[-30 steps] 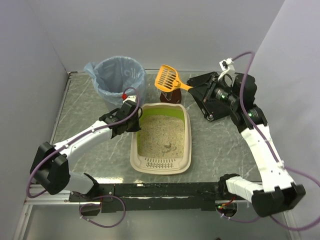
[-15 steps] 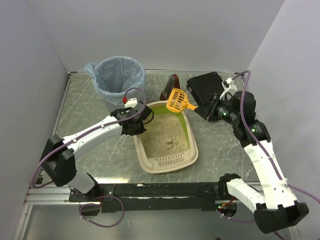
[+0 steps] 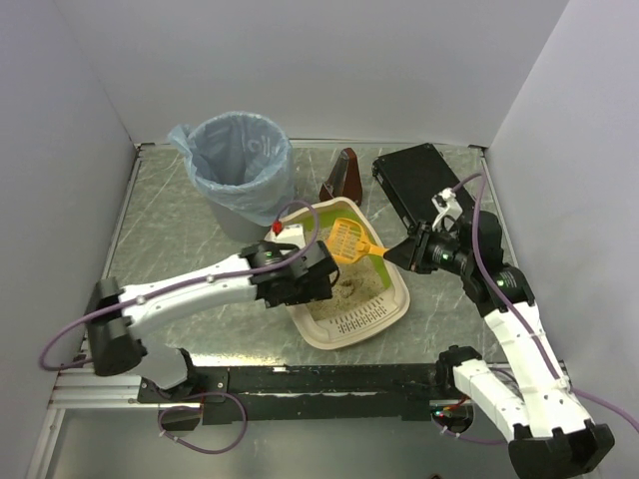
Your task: Clean the litter box
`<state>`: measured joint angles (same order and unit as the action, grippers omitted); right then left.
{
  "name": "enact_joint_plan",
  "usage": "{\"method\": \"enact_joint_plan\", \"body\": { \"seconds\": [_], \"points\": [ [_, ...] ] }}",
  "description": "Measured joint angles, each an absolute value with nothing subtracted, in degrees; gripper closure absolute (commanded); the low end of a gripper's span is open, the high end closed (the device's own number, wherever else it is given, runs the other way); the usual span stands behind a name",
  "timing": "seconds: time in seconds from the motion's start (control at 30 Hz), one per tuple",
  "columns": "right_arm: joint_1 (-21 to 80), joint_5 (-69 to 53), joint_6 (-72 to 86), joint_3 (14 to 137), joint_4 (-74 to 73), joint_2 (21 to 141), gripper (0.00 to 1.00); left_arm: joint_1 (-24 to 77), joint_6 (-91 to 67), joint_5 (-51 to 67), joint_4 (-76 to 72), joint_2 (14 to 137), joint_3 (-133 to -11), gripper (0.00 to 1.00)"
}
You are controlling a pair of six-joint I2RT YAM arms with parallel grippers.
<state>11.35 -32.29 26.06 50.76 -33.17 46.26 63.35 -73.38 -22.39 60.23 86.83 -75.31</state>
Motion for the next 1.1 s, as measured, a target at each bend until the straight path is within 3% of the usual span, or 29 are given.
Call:
{"method": "enact_joint_plan", "body": {
  "seconds": [0.13,0.3,0.57,0.73,0.87,0.97,1.1],
  "points": [
    [11.35,-31.88,25.52,50.33,-34.65,43.20,1.00,64.03,-62.70,-25.17,57.91,80.49,-78.54,0.03],
    [11.35,-29.85,24.56,49.25,-36.45,40.07,1.00,55.18,-39.62,-22.24,43.97,80.07,-85.01,0.03],
    [11.35,-29.17,23.73,44.18,-41.76,37.76,1.00,46.30,-4.99,-11.90,32.40,101.27,-97.65,0.02],
    [11.35,-29.43,23.31,42.54,-44.18,35.68,1.00,43.99,3.99,-11.11,33.82,114.52,-107.92,0.03],
    [11.35,-29.65,22.85,42.28,-45.21,34.70,1.00,42.48,8.97,-11.11,35.18,118.58,-108.66,0.01],
    [11.35,-29.71,22.50,42.28,-45.45,34.72,1.00,42.41,10.52,-11.99,35.16,120.11,-108.86,0.07],
    [11.35,-29.41,21.74,42.44,-45.67,35.29,1.00,42.59,10.85,-12.14,36.12,123.83,-111.53,0.25]
  ]
}}
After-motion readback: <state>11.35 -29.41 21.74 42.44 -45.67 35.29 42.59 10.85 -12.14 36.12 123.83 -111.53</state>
